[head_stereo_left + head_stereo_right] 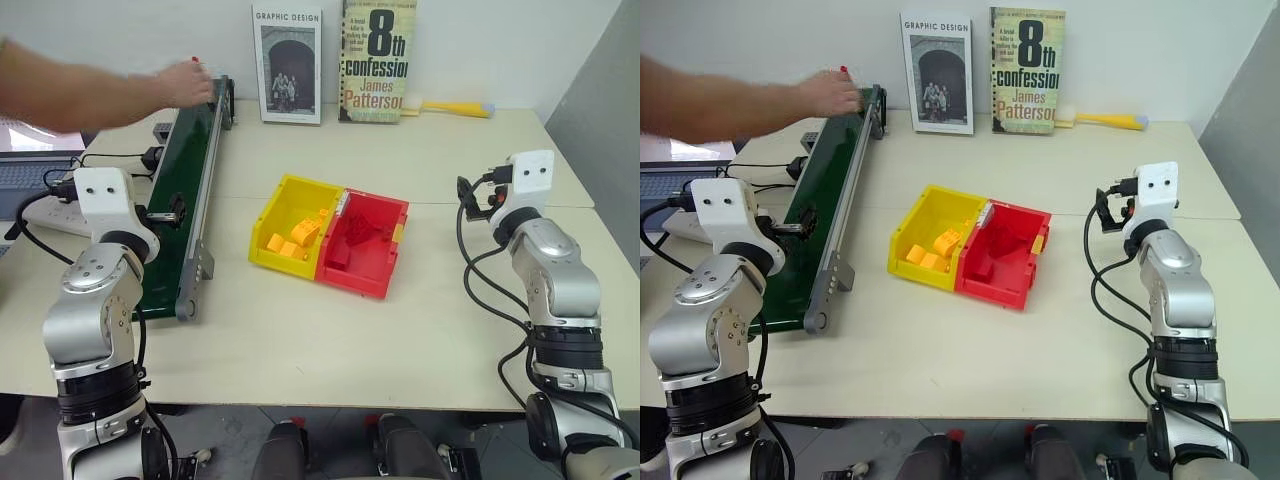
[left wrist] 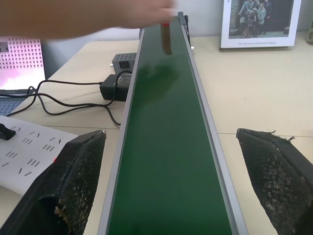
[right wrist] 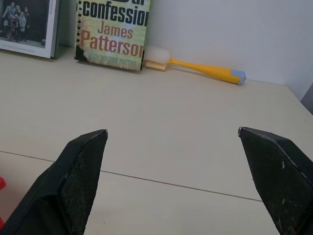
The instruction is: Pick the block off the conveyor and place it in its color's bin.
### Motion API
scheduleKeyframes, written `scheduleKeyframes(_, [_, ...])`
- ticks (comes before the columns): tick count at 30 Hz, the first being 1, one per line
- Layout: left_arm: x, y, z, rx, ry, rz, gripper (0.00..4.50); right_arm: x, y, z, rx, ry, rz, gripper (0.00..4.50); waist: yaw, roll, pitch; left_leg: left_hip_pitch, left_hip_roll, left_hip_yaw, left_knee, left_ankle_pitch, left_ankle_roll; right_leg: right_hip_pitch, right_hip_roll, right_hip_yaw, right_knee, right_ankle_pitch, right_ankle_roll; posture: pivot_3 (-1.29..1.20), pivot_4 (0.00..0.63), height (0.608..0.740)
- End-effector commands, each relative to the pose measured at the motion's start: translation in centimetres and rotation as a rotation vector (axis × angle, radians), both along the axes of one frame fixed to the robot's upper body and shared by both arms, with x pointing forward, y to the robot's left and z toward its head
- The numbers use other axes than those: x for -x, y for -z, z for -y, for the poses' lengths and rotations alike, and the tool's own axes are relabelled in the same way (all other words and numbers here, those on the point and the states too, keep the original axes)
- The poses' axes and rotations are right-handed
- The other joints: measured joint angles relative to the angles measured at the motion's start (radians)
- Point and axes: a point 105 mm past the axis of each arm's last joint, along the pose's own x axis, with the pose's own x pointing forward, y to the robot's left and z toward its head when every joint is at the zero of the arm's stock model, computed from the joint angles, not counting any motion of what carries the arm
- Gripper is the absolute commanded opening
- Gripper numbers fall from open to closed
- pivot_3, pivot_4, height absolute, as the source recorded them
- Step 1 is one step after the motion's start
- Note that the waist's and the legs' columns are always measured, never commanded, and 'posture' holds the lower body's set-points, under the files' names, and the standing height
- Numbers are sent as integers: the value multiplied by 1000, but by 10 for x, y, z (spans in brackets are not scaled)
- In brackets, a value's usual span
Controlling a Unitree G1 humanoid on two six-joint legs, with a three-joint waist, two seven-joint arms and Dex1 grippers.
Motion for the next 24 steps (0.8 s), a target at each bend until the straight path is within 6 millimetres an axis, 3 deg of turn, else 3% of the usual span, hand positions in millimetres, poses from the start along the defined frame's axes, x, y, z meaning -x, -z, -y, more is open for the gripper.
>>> scheduleKeyframes(1, [5, -14, -5, -13, -20, 58, 4473, 2, -16, 3, 6, 2, 53, 4500, 0, 0, 0, 0, 0, 0, 0, 0, 0, 0, 0, 0, 0, 0, 0, 0, 150, 740])
scheduleKeyframes(9, [8, -13, -7, 5, -42, 76, 4473, 3, -18, 3, 17, -3, 55, 4500, 0, 0, 0, 0, 0, 0, 0, 0, 0, 0, 0, 0, 0, 0, 0, 0, 150, 740])
scheduleKeyframes(16, [5, -11, -1, 43, -53, 103, 4473, 6, -29, -8, 70, -116, 68, 4500, 0, 0, 0, 0, 0, 0, 0, 0, 0, 0, 0, 0, 0, 0, 0, 0, 150, 740])
scheduleKeyframes(24, [-2, -11, 4, 52, -35, 120, 4473, 35, -59, -67, 107, -604, 62, 4500, 0, 0, 0, 0, 0, 0, 0, 0, 0, 0, 0, 0, 0, 0, 0, 0, 150, 740])
